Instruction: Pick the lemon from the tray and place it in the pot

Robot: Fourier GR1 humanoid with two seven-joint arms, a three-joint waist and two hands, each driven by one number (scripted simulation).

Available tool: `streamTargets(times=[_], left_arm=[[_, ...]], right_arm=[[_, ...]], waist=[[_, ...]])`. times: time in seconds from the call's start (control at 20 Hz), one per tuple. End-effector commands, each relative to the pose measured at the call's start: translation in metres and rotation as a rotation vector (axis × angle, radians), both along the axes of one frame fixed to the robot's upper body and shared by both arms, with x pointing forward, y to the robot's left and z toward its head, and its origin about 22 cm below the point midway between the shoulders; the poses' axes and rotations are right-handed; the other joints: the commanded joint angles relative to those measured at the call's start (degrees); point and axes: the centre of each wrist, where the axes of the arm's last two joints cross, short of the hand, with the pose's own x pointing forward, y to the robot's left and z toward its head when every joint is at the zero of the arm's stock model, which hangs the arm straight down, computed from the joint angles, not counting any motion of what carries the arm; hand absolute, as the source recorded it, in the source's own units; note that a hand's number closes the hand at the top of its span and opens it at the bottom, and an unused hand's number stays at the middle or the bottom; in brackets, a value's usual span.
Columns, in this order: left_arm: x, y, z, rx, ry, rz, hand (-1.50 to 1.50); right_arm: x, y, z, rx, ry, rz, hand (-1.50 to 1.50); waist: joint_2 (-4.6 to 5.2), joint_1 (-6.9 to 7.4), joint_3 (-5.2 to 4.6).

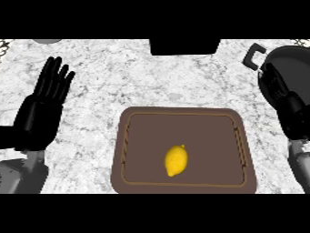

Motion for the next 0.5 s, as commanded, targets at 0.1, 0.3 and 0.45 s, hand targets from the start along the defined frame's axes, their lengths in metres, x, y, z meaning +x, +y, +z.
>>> streamTargets(times=[0.1,0.3,0.45], left_arm=[[-0.002,0.006,-0.038,0.163,0.22,-0.059,0.0],[-0.027,0.015,-0.076,0.223,0.402,-0.07,0.0],[-0.036,0.022,-0.094,0.254,0.494,-0.055,0.0]], right_arm=[[-0.019,0.071,-0.022,0.023,0.09,-0.147,1.5],[-0.038,0.006,-0.058,-0.455,0.157,-0.319,1.5],[-0.037,0.059,-0.043,-0.252,-0.21,-0.553,-1.5]], waist=[[-0.24,0.61,-0.22],[0.75,-1.65,-2.34],[-1.1,-3.19,-0.69]])
